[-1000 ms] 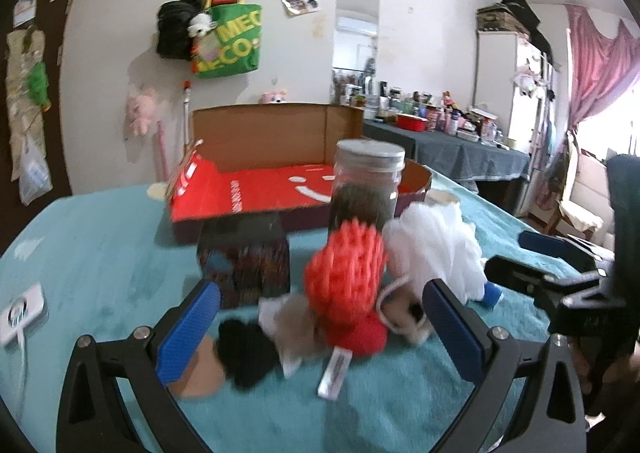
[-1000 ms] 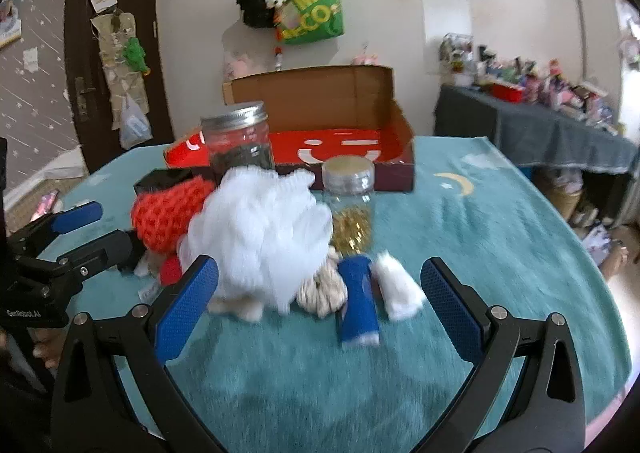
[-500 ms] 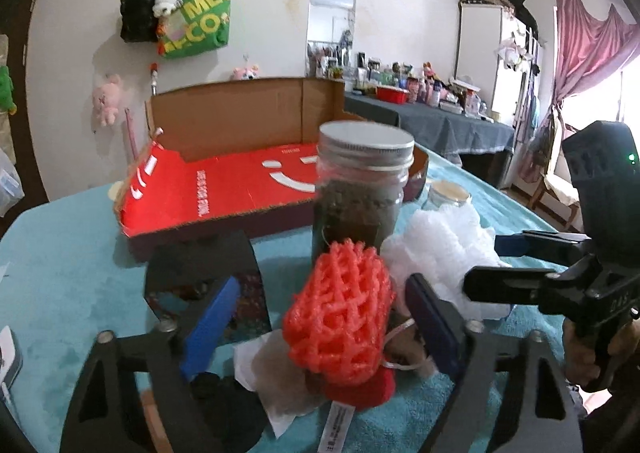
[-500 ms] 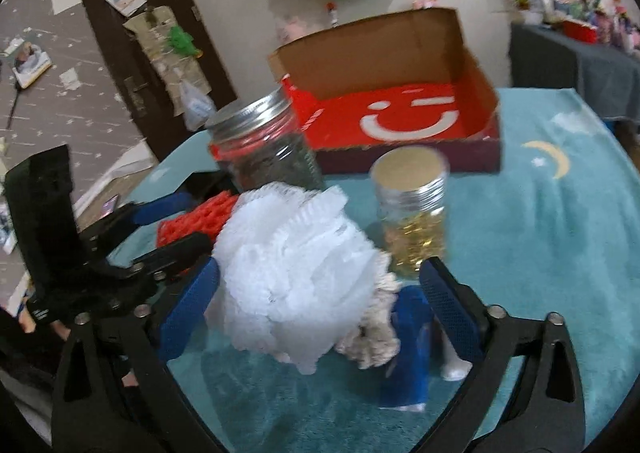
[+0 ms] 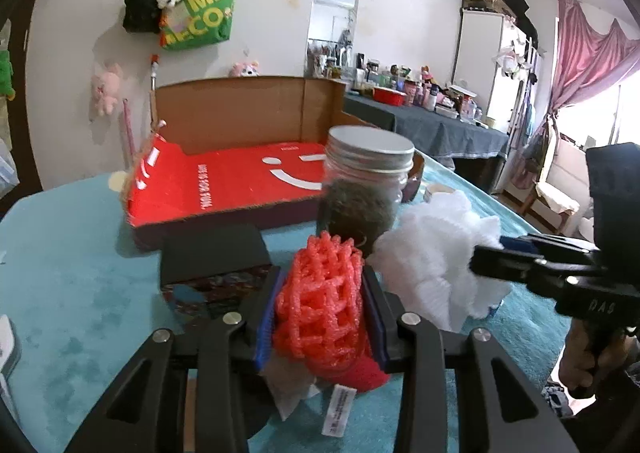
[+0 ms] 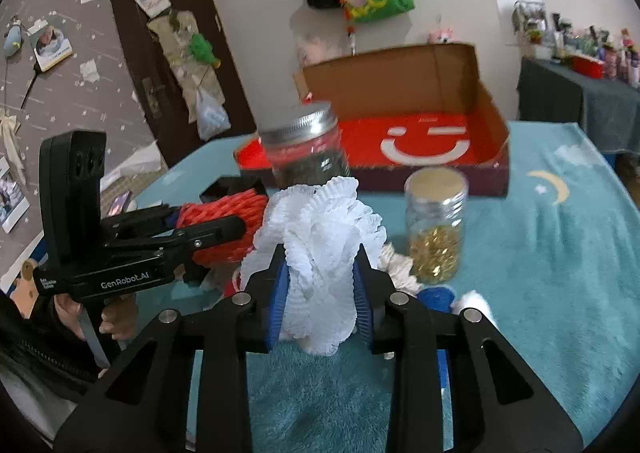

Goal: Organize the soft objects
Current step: 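Grasp the red mesh net with the left tool while the right tool grasps the white bath puff, then carry both items into the red box and open both tools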

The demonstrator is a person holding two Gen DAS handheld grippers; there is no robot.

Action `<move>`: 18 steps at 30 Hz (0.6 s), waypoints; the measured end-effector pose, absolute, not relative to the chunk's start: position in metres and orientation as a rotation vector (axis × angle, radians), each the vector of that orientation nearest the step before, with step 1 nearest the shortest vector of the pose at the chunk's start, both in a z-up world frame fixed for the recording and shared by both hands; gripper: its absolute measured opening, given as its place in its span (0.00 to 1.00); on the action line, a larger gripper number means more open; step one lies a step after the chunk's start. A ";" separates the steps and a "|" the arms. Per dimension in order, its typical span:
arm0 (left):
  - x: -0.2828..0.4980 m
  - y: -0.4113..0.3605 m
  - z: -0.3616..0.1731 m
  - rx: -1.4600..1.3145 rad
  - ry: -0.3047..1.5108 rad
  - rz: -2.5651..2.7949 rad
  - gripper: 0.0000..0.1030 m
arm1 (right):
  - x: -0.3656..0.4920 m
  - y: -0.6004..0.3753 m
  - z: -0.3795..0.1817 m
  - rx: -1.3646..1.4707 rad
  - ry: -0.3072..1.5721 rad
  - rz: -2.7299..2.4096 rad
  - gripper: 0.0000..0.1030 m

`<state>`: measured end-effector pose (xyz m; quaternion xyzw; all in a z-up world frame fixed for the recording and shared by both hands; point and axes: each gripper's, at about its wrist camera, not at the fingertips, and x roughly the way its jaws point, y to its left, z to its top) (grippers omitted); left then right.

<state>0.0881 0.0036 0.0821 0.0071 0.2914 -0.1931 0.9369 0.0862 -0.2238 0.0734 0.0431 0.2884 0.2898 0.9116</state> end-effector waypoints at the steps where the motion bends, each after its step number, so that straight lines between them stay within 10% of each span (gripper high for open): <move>1: 0.086 0.005 0.084 0.011 0.592 -0.392 0.39 | 0.084 -0.226 0.076 0.093 0.585 0.591 0.26; 18: 0.071 0.023 0.134 -0.004 0.481 -0.372 0.38 | 0.057 -0.235 0.125 0.082 0.429 0.571 0.25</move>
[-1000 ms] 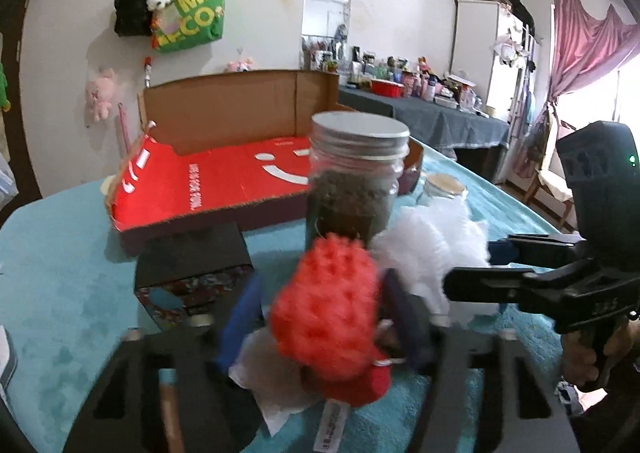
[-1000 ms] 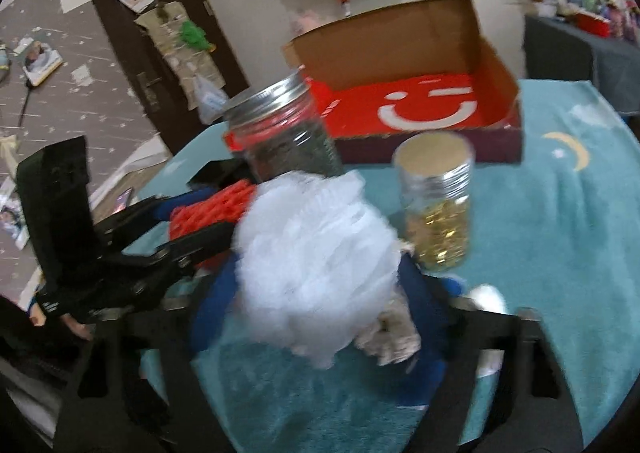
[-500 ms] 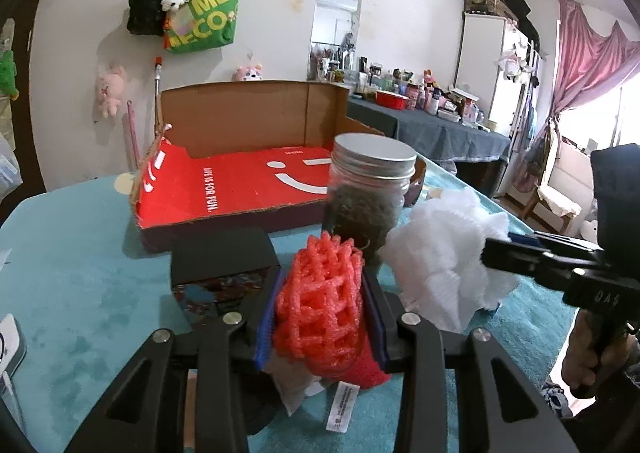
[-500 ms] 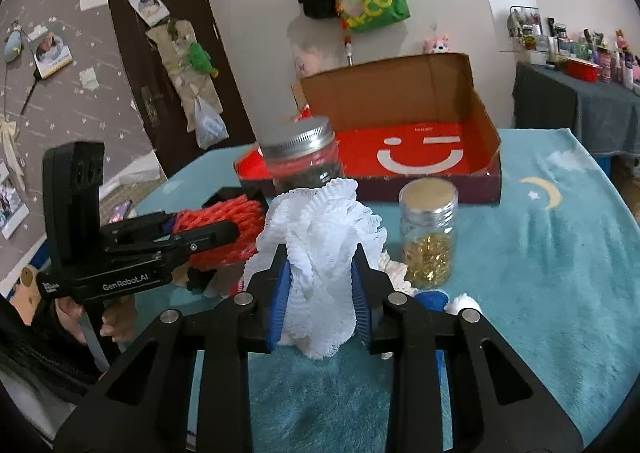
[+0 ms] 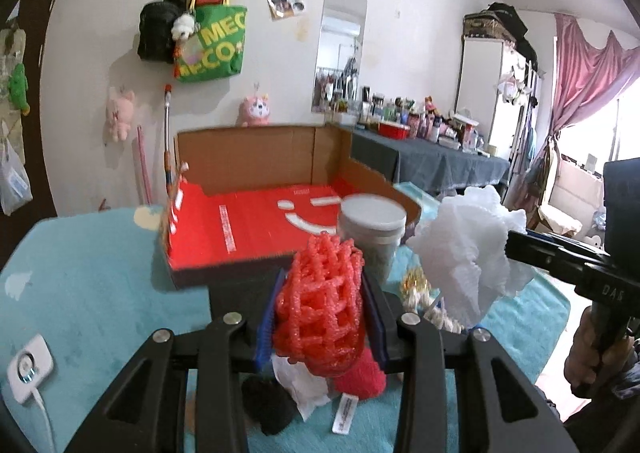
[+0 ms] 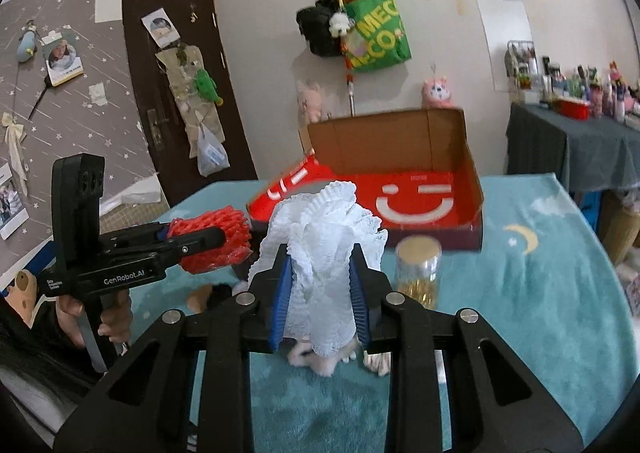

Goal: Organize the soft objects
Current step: 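Carry both items into the red box and open both tools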

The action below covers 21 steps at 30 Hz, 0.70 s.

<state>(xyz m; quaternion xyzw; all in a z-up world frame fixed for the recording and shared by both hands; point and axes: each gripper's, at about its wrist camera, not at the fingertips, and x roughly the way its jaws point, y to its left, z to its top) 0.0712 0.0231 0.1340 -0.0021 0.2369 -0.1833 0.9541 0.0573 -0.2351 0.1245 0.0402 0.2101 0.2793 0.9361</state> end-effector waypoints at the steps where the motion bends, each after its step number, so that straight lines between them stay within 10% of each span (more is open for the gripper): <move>1: 0.073 0.024 0.139 -0.002 0.472 -0.373 0.38 | 0.058 -0.235 0.130 0.078 0.416 0.570 0.25; 21: 0.208 0.006 0.194 0.155 0.569 -0.442 0.39 | 0.201 -0.222 0.209 -0.051 0.437 0.591 0.25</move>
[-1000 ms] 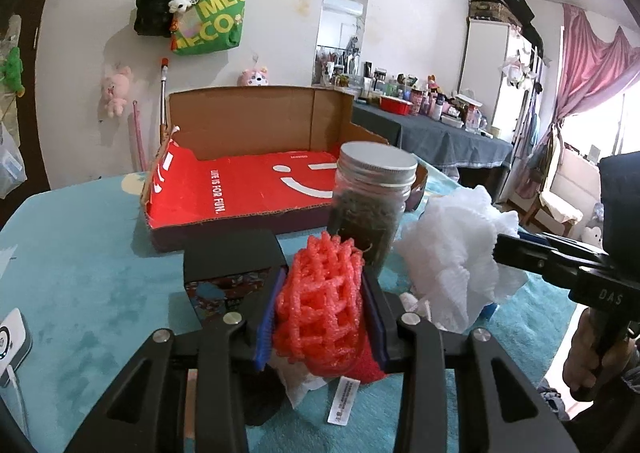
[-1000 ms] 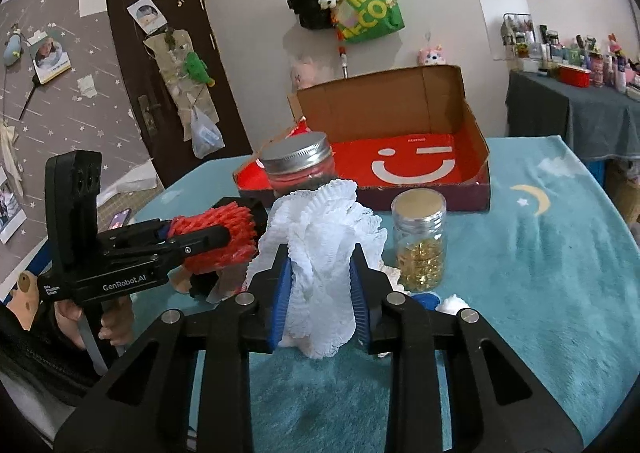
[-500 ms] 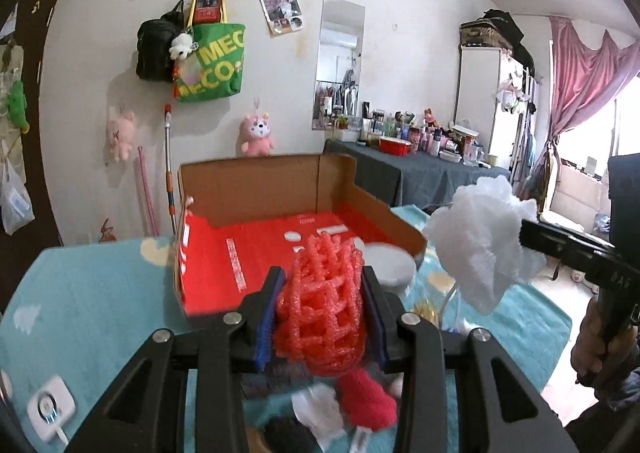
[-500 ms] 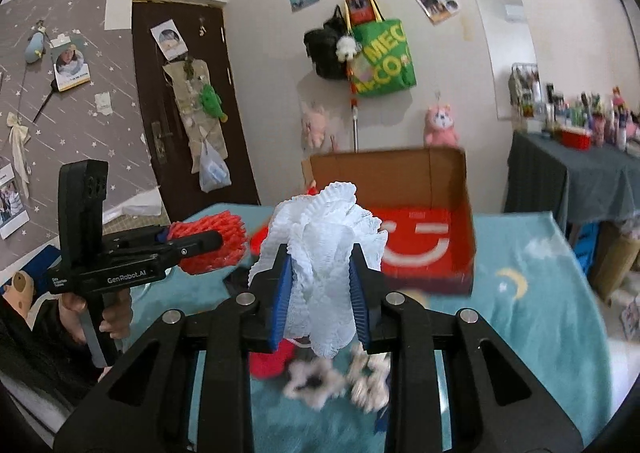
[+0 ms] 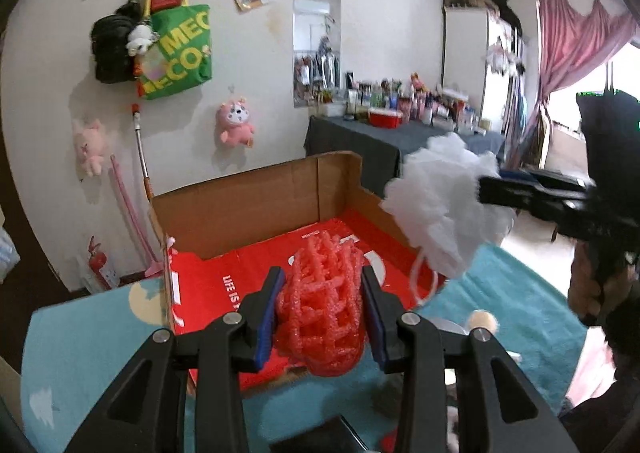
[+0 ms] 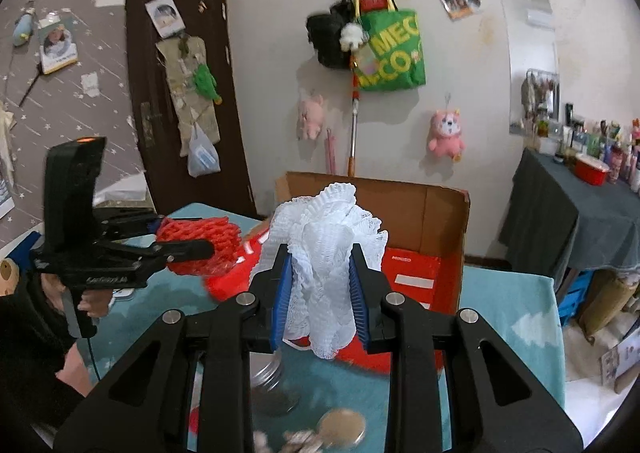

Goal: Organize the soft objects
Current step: 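Carry both items into the red box and open both tools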

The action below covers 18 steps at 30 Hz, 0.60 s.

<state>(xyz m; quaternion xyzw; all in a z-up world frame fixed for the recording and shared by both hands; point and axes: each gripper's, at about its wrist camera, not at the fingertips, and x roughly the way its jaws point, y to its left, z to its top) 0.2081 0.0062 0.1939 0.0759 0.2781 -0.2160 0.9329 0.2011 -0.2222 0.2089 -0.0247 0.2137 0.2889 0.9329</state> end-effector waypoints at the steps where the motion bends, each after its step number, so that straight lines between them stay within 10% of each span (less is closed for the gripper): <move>1: 0.218 0.003 0.192 0.173 0.582 -0.440 0.39 | 0.215 -0.220 0.208 -0.056 0.461 0.591 0.25; 18: 0.402 -0.016 0.111 0.183 0.878 -0.353 0.39 | 0.420 -0.160 0.129 -0.186 0.804 0.422 0.25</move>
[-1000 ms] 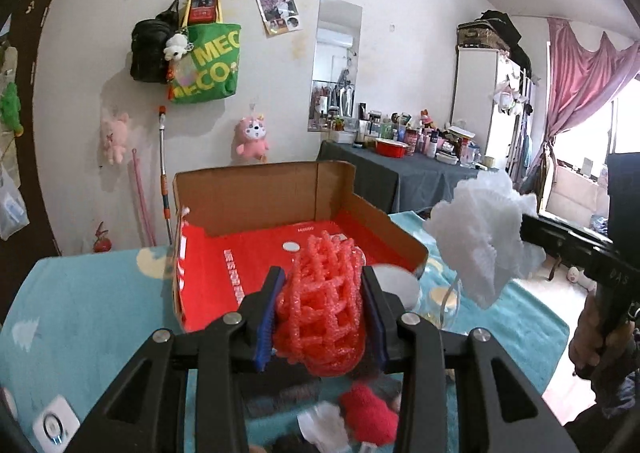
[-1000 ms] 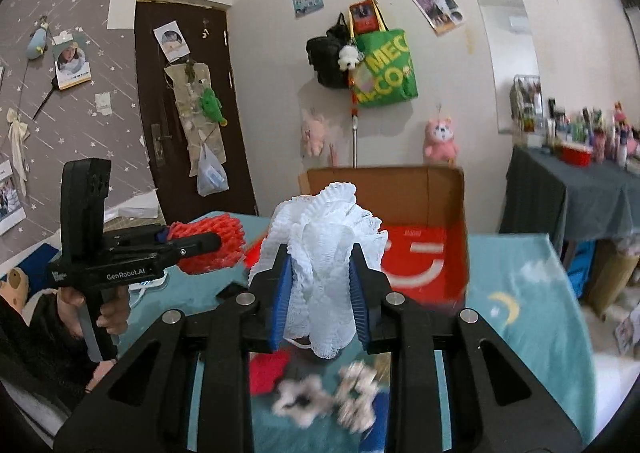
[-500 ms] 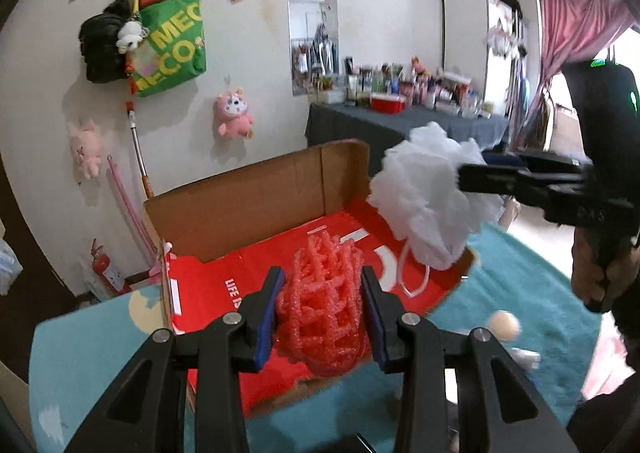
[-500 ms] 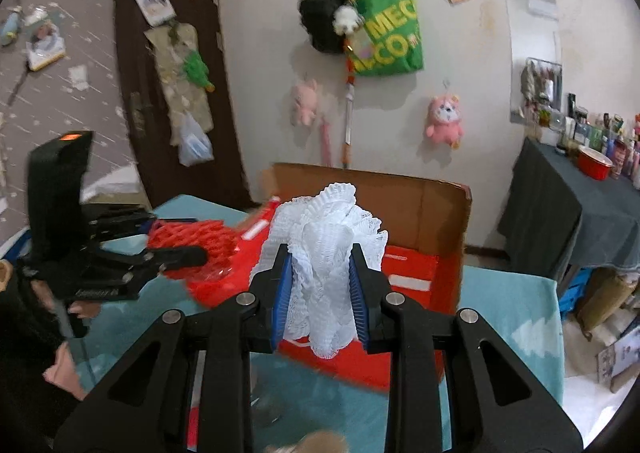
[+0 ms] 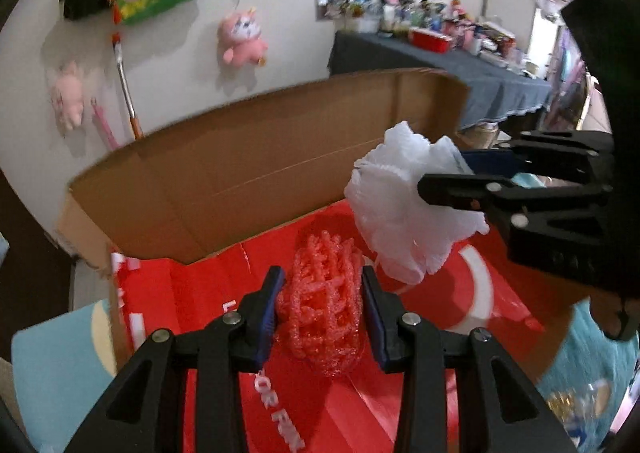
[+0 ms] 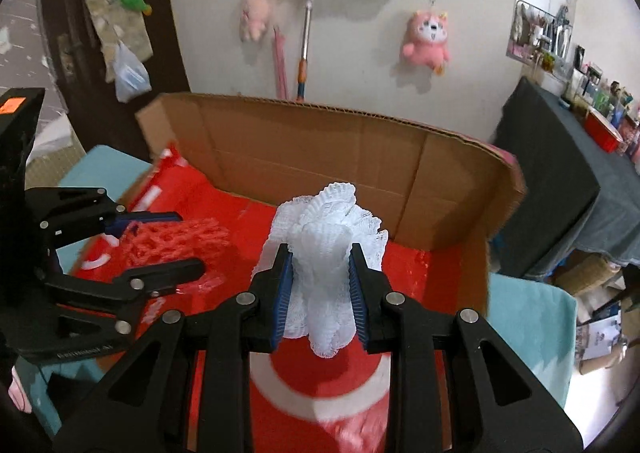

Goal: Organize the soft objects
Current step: 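Carry both items into the red box and open both tools, then withdraw both tools from the box back toward the table items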

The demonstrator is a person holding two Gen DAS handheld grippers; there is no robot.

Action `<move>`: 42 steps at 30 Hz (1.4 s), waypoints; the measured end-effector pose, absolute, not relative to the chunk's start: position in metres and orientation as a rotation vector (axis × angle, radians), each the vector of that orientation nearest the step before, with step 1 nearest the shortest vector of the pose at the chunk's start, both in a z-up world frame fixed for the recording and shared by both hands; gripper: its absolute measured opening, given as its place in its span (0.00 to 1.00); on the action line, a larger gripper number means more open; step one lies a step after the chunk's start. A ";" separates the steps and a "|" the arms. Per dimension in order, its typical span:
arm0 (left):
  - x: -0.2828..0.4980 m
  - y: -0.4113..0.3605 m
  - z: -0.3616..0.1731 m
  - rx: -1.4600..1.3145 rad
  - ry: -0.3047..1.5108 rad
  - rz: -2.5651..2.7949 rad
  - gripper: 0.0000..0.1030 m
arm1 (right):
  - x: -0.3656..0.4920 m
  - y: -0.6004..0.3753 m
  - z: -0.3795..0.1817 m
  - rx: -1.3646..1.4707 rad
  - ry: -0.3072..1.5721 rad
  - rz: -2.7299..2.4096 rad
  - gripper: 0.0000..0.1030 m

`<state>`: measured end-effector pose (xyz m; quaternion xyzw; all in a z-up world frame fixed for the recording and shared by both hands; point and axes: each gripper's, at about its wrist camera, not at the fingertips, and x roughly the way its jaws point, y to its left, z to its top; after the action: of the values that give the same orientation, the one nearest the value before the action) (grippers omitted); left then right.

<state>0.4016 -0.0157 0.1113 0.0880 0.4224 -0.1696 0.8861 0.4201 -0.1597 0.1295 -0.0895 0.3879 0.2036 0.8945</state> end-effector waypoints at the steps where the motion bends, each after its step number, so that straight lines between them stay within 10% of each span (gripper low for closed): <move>1: 0.408 -0.015 0.108 0.174 0.888 -0.348 0.39 | 0.427 -0.156 0.126 -0.191 0.818 0.413 0.25; 25: 0.443 -0.017 0.075 0.118 0.925 -0.267 0.55 | 0.470 -0.156 0.085 -0.163 0.969 0.309 0.52; 42: 0.405 0.007 0.121 0.067 0.824 -0.209 0.95 | 0.447 -0.165 0.119 -0.129 0.921 0.277 0.70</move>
<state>0.4047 0.0068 0.1205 0.0325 0.3996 -0.1014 0.9105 0.4468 -0.1646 0.1190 -0.0622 0.4428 0.1331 0.8845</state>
